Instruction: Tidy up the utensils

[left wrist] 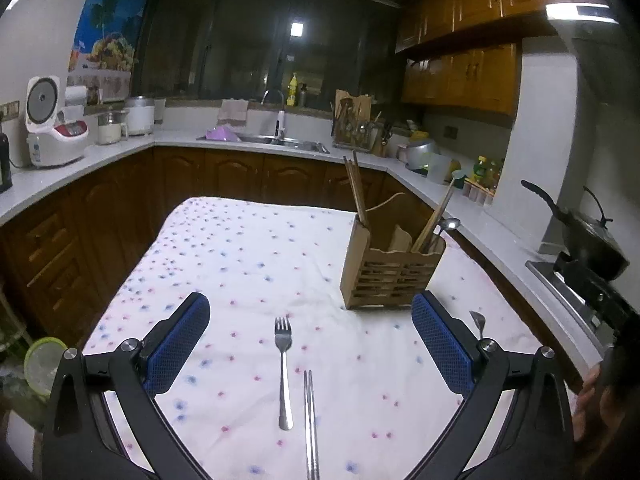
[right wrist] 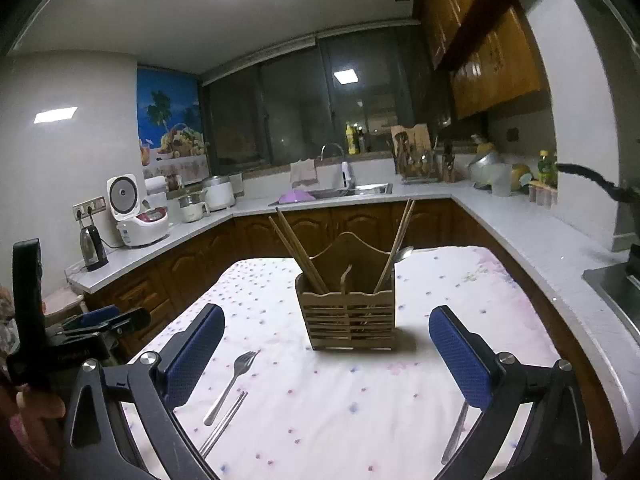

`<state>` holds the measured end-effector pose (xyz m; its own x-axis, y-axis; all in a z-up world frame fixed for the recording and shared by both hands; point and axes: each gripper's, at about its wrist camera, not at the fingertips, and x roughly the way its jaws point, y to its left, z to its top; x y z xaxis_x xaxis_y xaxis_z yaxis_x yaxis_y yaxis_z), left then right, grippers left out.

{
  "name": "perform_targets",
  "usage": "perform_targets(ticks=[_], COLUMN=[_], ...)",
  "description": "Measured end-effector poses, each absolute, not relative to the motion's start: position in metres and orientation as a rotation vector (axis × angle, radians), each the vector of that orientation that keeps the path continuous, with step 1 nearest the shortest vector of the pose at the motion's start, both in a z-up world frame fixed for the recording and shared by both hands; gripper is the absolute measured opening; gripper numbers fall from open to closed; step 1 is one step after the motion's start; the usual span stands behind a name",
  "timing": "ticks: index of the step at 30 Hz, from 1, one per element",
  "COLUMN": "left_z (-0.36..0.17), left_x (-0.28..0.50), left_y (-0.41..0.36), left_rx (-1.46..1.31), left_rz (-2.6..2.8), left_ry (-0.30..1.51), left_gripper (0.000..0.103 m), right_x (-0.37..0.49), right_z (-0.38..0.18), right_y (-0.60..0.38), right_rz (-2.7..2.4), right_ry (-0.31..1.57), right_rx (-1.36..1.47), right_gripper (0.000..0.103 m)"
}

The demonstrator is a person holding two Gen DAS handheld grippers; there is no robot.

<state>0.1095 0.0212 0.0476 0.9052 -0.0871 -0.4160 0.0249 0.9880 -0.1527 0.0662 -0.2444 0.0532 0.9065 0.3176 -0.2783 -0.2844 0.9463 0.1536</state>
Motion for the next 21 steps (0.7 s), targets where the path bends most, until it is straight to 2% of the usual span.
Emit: perform_targets(ticks=[6, 16, 21], left_z=[0.026, -0.021, -0.038], left_x=[0.082, 0.059, 0.059], left_y=[0.016, 0.001, -0.006], left_rx=[-0.107, -0.037, -0.001], left_rz=[-0.019, 0.006, 0.014], left_ry=[0.397, 0.348, 0.381], left_gripper=[0.103, 0.103, 0.103], right_x=[0.038, 0.025, 0.023], right_z=[0.035, -0.033, -0.046], right_y=[-0.244, -0.235, -0.232], right_rz=[0.264, 0.237, 0.225], right_ry=[0.24, 0.277, 0.296], right_rx=[0.09, 0.071, 0.055], right_gripper=[0.103, 0.103, 0.103])
